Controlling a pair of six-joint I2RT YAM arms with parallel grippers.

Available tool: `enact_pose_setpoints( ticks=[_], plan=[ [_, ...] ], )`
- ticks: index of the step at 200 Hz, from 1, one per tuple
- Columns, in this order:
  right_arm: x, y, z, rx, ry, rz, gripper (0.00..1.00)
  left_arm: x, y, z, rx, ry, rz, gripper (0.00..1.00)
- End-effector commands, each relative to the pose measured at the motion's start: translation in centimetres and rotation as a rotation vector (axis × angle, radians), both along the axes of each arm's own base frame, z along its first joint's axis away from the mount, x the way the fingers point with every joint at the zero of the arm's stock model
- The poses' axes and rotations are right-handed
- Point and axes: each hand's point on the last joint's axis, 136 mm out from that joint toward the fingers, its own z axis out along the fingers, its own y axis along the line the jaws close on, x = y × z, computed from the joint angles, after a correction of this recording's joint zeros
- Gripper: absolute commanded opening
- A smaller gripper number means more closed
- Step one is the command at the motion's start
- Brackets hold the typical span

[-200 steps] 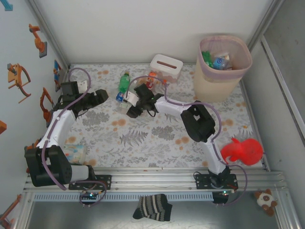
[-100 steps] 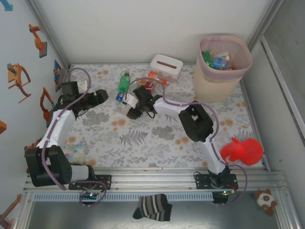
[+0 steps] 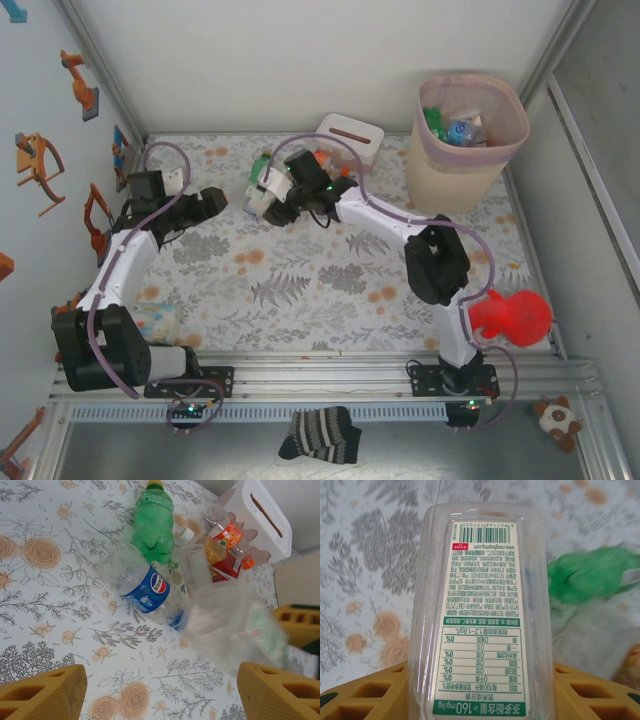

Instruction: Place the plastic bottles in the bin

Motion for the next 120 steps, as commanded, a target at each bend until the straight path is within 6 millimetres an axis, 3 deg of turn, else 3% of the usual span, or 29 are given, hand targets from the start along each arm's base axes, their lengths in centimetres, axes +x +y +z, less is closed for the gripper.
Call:
enact_pose_setpoints(
  ticks=[1,49,120],
  plan=[
    [1.3,-2.5,5.5,0.044,-0.04,-0.05,0.56,0.4,0.0,1.2,-0.005,-0.024,-0.013,0.79],
    [5.5,-9.4,11.8,0.088,-0.063,-0.232,0.56,0.4,0.0,1.1,-0.009,-0.021,-0.013,0.78],
    [10.0,-21.4,18.0,0.123,-0.155,-0.504,0.56,0.6,0.0,0.9,-0.015,-0.014,-0.012,0.78]
  ],
)
